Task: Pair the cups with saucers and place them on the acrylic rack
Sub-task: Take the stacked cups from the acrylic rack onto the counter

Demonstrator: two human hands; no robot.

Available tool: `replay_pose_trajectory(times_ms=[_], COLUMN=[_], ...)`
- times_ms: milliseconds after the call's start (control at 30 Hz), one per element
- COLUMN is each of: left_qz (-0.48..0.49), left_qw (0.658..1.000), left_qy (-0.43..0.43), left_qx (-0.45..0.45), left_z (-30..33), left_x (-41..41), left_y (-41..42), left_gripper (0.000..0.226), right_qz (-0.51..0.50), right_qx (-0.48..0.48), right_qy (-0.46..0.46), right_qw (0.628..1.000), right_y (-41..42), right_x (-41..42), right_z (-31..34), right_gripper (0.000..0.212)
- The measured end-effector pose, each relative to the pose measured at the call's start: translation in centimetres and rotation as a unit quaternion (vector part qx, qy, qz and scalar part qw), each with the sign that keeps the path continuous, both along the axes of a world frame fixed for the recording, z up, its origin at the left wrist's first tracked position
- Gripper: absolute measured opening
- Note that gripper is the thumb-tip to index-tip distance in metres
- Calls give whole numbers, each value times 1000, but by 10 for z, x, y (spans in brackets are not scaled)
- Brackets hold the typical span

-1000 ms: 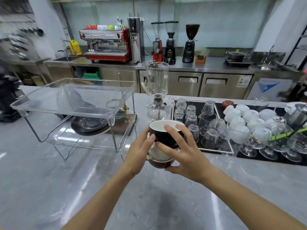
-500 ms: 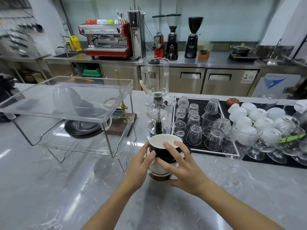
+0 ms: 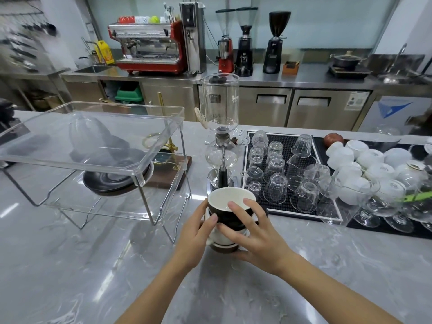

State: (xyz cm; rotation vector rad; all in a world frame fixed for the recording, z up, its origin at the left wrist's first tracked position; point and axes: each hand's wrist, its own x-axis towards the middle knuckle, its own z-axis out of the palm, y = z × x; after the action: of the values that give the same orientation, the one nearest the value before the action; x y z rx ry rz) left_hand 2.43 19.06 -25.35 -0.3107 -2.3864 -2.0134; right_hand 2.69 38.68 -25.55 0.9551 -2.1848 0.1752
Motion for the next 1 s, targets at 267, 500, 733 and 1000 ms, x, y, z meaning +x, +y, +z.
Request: replay_pose_trajectory(times_ms=[267,500,733,1000], left_qz=[6,21,23,15], left_qw=[1000,1000,1000,1000], left_qy=[11,-5,-4,-16], left_qx=[-2,2,8,11], left_z=[-9,-13,-13,-14], left_x=[-5,-12,-11,-11], left_y=[1,0,0,-3], left_gripper=[47,56,56,59], right_qz=[6,8,15,-5], right_qx=[5,-5,-7,-1], right_qy=[16,13,46,58], right_qw=[1000,1000,999,998], right_y=[1,-2,-4,-8], right_x=[-8,-18,-23,-19], right_z=[-8,-11,-16,-15], right_gripper=[55,57,52,49])
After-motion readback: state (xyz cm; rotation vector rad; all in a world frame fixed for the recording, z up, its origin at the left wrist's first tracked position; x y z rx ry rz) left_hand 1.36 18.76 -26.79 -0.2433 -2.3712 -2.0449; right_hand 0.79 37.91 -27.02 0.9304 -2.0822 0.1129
